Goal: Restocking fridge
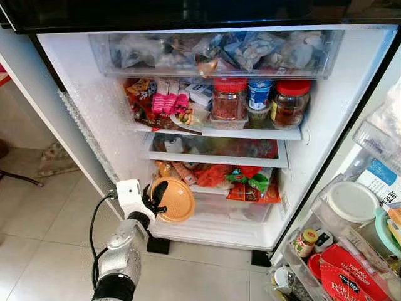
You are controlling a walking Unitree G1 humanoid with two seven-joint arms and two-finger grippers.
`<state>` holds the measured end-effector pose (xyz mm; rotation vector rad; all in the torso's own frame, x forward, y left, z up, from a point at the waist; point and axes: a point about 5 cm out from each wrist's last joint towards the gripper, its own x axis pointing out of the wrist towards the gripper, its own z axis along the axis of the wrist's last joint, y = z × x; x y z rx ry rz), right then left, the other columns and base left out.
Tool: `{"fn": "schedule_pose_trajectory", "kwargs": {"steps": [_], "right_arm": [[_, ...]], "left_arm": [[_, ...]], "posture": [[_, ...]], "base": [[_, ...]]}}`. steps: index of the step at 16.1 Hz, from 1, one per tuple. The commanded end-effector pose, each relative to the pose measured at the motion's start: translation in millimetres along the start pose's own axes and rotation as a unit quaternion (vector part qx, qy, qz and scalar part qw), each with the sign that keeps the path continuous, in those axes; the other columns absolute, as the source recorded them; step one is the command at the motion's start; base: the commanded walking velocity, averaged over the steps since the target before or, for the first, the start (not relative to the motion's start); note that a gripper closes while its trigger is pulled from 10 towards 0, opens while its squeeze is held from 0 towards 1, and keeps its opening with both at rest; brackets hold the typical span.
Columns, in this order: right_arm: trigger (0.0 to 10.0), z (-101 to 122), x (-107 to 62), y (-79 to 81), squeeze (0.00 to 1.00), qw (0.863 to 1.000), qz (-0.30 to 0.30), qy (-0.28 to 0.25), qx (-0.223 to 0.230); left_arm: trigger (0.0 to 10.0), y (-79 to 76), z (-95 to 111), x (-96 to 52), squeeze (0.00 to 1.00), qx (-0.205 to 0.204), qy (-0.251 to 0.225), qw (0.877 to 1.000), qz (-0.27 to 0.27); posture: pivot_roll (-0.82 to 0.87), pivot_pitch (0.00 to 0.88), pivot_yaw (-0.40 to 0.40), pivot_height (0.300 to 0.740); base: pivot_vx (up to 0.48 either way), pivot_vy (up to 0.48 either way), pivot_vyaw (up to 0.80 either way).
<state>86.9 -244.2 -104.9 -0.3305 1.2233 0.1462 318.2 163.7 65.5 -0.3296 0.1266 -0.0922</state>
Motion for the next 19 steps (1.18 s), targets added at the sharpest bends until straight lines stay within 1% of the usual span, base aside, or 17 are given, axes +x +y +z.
{"fn": "schedule_pose_trajectory", "kwargs": {"steps": [1, 2, 3, 4, 6, 7, 8, 9, 11, 14, 19], "right_arm": [[10.0, -3.8, -0.5, 2.6, 0.00, 1.000, 0.005, 0.002, -0.005], [10.0, -3.7, -0.6, 2.7, 0.00, 1.000, 0.004, 0.001, -0.002], [10.0, -3.8, -0.8, 2.8, 0.00, 1.000, -0.001, -0.007, 0.024], [10.0, -4.0, -0.9, 2.7, 0.00, 0.999, -0.004, -0.010, 0.037], [10.0, -4.1, -1.0, 2.2, 0.00, 0.998, -0.012, -0.014, 0.053], [10.0, -3.9, -1.0, 2.1, 0.00, 0.999, -0.013, -0.014, 0.050], [10.0, 24.8, 5.5, 20.0, 0.00, 0.997, -0.004, -0.049, 0.052], [10.0, 41.6, 8.0, 30.0, 0.00, 0.996, 0.002, -0.069, 0.051], [10.0, 43.5, 8.3, 30.8, 0.00, 0.997, 0.002, -0.070, 0.044], [10.0, 38.4, 8.0, 29.8, 0.00, 0.997, -0.001, -0.060, 0.042], [10.0, 35.0, 7.8, 29.1, 0.00, 0.998, -0.002, -0.054, 0.039]], "left_arm": [[10.0, 0.0, 5.2, -0.1, 0.00, -0.007, -0.011, 1.000, 0.001], [10.0, -0.1, 5.3, -0.1, 0.00, -0.007, -0.011, 1.000, 0.000], [10.0, -0.7, 5.0, -0.2, 0.00, -0.007, -0.011, 1.000, -0.001], [10.0, -0.9, 4.7, -0.3, 0.00, -0.006, -0.010, 1.000, -0.001], [10.0, -1.2, 4.4, -0.3, 0.00, -0.007, -0.009, 1.000, -0.002], [10.0, -1.4, 4.5, -0.3, 0.00, -0.007, -0.009, 1.000, -0.002], [10.0, -1.5, 4.7, -0.1, 0.00, -0.007, -0.009, 1.000, -0.002], [10.0, -1.5, 4.6, 0.0, 0.00, -0.007, -0.009, 1.000, -0.002], [10.0, -1.7, 4.5, -0.1, 0.00, -0.007, -0.009, 1.000, -0.003], [10.0, -2.2, 4.7, 0.1, 0.00, -0.007, -0.009, 1.000, -0.003], [10.0, -2.8, 4.7, 0.4, 0.00, -0.008, -0.009, 1.000, -0.005]], "posture": [[-0.10, 0.088, 0.060, 0.740], [-0.10, 0.088, 0.060, 0.740], [-0.10, 0.088, 0.060, 0.740], [-0.10, 0.088, 0.060, 0.740], [-0.10, 0.088, 0.060, 0.740], [-0.10, 0.088, 0.060, 0.740], [-0.10, 0.086, 0.060, 0.740], [-0.10, 0.086, 0.060, 0.740], [-0.10, 0.086, 0.061, 0.732], [-0.10, 0.086, 0.060, 0.696], [-0.10, 0.087, 0.061, 0.687]], "base": [[0.000, 0.000, 0.00], [0.000, 0.000, 0.00], [0.000, 0.000, 0.00], [0.000, 0.000, 0.00], [0.000, 0.000, 0.00], [0.000, 0.000, 0.00], [0.000, 0.000, 0.00], [0.000, 0.000, 0.00], [0.000, 0.000, 0.00], [0.000, 0.000, 0.00], [0.000, 0.000, 0.00]]}}
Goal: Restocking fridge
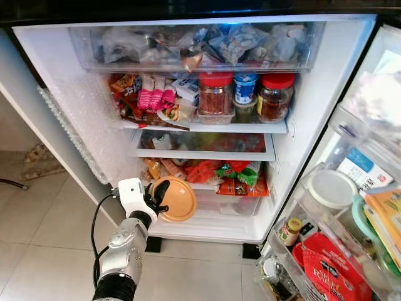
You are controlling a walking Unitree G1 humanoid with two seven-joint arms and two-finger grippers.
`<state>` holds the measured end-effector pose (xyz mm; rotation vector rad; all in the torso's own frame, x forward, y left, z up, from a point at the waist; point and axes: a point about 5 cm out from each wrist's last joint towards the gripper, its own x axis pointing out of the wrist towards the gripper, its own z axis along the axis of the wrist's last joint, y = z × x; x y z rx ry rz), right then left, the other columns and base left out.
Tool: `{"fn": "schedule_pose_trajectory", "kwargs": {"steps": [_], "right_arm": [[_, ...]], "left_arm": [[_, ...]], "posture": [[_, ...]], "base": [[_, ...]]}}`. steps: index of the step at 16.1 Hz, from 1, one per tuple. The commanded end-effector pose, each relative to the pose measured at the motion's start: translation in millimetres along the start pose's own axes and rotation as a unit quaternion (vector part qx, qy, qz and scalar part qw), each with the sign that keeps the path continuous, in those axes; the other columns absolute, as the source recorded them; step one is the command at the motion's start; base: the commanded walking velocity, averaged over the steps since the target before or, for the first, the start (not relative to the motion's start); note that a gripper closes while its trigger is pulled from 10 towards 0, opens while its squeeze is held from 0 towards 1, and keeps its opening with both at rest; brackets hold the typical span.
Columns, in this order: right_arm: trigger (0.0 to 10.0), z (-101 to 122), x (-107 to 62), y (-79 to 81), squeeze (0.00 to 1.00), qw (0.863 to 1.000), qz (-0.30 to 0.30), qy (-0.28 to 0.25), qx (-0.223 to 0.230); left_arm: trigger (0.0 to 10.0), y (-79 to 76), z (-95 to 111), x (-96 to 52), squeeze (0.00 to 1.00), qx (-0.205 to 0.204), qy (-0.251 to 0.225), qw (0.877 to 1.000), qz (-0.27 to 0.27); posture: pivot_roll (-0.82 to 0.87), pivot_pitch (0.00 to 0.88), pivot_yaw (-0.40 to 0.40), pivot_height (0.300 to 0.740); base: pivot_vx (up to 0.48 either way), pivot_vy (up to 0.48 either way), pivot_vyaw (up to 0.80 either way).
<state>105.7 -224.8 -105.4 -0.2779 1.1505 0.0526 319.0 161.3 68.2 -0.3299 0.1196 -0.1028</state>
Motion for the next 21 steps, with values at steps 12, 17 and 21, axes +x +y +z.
{"fn": "schedule_pose_trajectory", "kwargs": {"steps": [12, 17, 21], "right_arm": [[10.0, 11.9, 1.9, 17.1, 0.00, 0.999, 0.022, -0.030, -0.001], [10.0, 16.4, 2.6, 16.5, 0.00, 0.999, 0.022, -0.035, 0.000], [10.0, 17.5, 2.7, 17.0, 0.00, 0.999, 0.022, -0.037, -0.001]], "left_arm": [[10.0, -0.6, 4.5, 0.6, 0.00, -0.007, -0.008, 1.000, -0.002], [10.0, -3.3, 6.1, 1.3, 0.00, -0.013, -0.012, 1.000, -0.010], [10.0, -5.5, 8.0, 1.9, 0.00, -0.022, -0.018, 0.999, -0.017]], "posture": [[-0.10, 0.086, 0.063, 0.657], [-0.10, 0.085, 0.064, 0.657], [-0.10, 0.084, 0.065, 0.657]], "base": [[0.000, 0.000, 0.00], [0.000, 0.000, 0.00], [0.000, 0.000, 0.00]]}}
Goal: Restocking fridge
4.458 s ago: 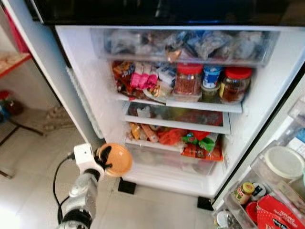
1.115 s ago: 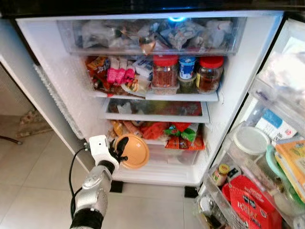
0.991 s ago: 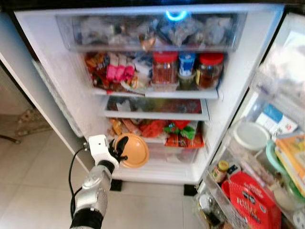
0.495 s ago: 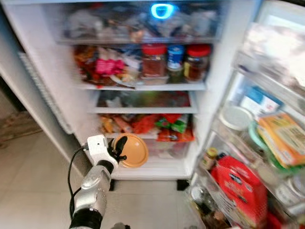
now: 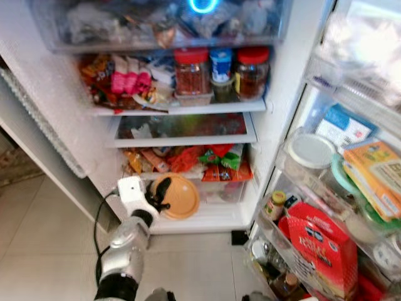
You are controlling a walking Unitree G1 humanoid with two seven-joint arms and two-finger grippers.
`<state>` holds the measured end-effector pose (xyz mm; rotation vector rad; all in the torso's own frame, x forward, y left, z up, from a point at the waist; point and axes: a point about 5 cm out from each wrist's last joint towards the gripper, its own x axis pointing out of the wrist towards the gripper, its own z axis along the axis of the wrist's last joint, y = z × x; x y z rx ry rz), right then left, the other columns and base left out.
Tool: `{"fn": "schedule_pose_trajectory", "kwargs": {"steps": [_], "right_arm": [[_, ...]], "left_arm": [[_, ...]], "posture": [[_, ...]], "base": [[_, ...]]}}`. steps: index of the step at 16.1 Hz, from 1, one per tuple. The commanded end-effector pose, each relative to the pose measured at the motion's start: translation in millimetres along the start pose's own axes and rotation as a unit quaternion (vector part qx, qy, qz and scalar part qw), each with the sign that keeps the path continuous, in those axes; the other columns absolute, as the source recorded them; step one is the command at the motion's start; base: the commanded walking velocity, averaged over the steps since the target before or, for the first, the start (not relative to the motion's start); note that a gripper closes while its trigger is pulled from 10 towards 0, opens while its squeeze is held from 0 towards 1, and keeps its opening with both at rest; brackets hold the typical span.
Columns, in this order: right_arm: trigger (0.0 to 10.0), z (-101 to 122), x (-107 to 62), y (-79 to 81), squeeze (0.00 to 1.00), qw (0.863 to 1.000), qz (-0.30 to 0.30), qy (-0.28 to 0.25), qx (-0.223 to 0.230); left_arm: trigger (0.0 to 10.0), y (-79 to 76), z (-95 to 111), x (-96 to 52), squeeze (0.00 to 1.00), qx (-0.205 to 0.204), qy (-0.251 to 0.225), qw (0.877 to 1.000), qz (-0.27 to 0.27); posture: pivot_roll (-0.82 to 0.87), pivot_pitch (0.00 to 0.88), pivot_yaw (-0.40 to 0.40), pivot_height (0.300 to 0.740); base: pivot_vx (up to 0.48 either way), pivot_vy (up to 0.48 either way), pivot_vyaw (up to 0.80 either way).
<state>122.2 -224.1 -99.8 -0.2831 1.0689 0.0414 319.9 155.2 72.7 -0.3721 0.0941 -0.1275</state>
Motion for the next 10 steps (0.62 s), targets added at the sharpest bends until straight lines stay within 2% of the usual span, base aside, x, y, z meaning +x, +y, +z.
{"fn": "schedule_pose_trajectory", "kwargs": {"steps": [1, 3, 10], "right_arm": [[10.0, 0.6, 0.7, 20.8, 0.00, 0.999, 0.034, 0.002, -0.002], [10.0, 1.3, 0.8, 21.7, 0.00, 0.999, 0.037, 0.000, -0.002], [10.0, 1.4, 0.7, 22.7, 0.00, 0.999, 0.044, -0.001, -0.008]], "left_arm": [[10.0, 1.2, 5.3, 1.0, 0.00, -0.004, -0.005, 1.000, -0.002], [10.0, 0.8, 4.7, 1.5, 0.00, -0.023, -0.004, 1.000, -0.003], [10.0, 2.8, 5.2, 1.8, 0.00, -0.039, -0.004, 0.999, 0.003]], "posture": [[-0.10, 0.084, 0.065, 0.657], [-0.10, 0.083, 0.064, 0.657], [-0.10, 0.081, 0.062, 0.657]], "base": [[0.000, 0.000, 0.00], [0.000, 0.000, 0.00], [0.000, 0.000, 0.00]]}}
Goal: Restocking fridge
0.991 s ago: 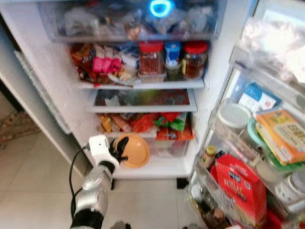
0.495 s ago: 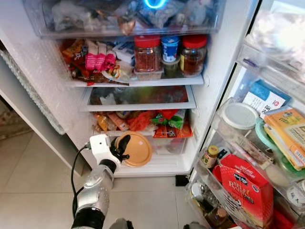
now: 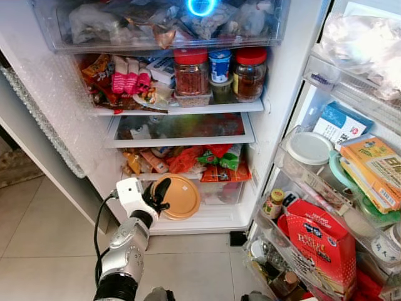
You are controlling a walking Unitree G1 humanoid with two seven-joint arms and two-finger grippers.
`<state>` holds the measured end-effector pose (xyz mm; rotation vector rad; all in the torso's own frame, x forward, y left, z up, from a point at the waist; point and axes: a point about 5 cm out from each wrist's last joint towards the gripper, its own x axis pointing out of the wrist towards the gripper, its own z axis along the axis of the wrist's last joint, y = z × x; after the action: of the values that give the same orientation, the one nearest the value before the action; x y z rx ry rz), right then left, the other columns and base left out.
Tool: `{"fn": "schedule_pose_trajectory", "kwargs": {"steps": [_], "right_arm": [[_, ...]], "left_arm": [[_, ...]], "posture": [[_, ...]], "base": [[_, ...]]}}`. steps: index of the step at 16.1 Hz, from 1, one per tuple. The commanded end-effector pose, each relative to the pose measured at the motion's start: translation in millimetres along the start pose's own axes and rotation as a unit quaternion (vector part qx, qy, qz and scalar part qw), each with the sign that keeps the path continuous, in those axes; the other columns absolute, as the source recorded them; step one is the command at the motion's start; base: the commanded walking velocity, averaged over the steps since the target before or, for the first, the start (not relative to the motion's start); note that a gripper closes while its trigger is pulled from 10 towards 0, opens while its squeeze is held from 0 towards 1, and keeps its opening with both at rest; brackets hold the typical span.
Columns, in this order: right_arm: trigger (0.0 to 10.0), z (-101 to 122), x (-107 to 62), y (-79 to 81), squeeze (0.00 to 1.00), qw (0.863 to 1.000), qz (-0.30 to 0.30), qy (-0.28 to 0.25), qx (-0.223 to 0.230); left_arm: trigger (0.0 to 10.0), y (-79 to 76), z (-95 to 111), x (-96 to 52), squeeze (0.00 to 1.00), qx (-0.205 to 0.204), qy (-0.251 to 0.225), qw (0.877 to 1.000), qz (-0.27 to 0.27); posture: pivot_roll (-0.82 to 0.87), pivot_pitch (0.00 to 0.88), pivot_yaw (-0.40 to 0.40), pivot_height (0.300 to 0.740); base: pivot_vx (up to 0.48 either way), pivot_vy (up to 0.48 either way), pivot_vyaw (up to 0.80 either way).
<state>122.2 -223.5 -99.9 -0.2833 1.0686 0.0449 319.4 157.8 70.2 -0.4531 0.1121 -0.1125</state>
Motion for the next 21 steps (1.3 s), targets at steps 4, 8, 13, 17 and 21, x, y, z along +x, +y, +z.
{"fn": "schedule_pose_trajectory", "kwargs": {"steps": [4, 8, 13, 17, 21], "right_arm": [[10.0, 0.7, 0.3, 22.6, 0.00, 0.999, 0.049, -0.003, -0.021], [10.0, -1.8, 0.1, 23.0, 0.00, 0.999, 0.049, 0.005, -0.012], [10.0, -2.5, -0.2, 24.1, 0.00, 0.999, 0.051, 0.003, -0.002], [10.0, -1.3, -0.2, 24.0, 0.00, 0.998, 0.054, -0.001, -0.019], [10.0, 0.0, 0.0, 24.6, 0.00, 0.998, 0.054, -0.004, -0.018]], "left_arm": [[10.0, -1.3, 6.6, 2.8, 0.00, 0.001, -0.009, 1.000, -0.004], [10.0, -1.5, 6.5, 3.0, 0.00, 0.002, -0.008, 1.000, -0.004], [10.0, -2.1, 6.4, 3.7, 0.00, 0.002, -0.007, 1.000, -0.005], [10.0, -2.8, 6.5, 4.4, 0.00, 0.003, -0.008, 1.000, -0.006], [10.0, -3.6, 6.3, 4.5, 0.00, 0.004, -0.008, 1.000, -0.008]], "posture": [[-0.10, 0.083, 0.061, 0.657], [-0.11, 0.084, 0.061, 0.657], [-0.11, 0.084, 0.062, 0.657], [-0.11, 0.082, 0.061, 0.657], [-0.11, 0.082, 0.060, 0.657]], "base": [[0.000, 0.000, 0.40], [0.000, 0.000, 0.13], [0.144, 0.000, 0.00], [0.249, 0.000, 0.00], [0.256, 0.000, 0.40]]}}
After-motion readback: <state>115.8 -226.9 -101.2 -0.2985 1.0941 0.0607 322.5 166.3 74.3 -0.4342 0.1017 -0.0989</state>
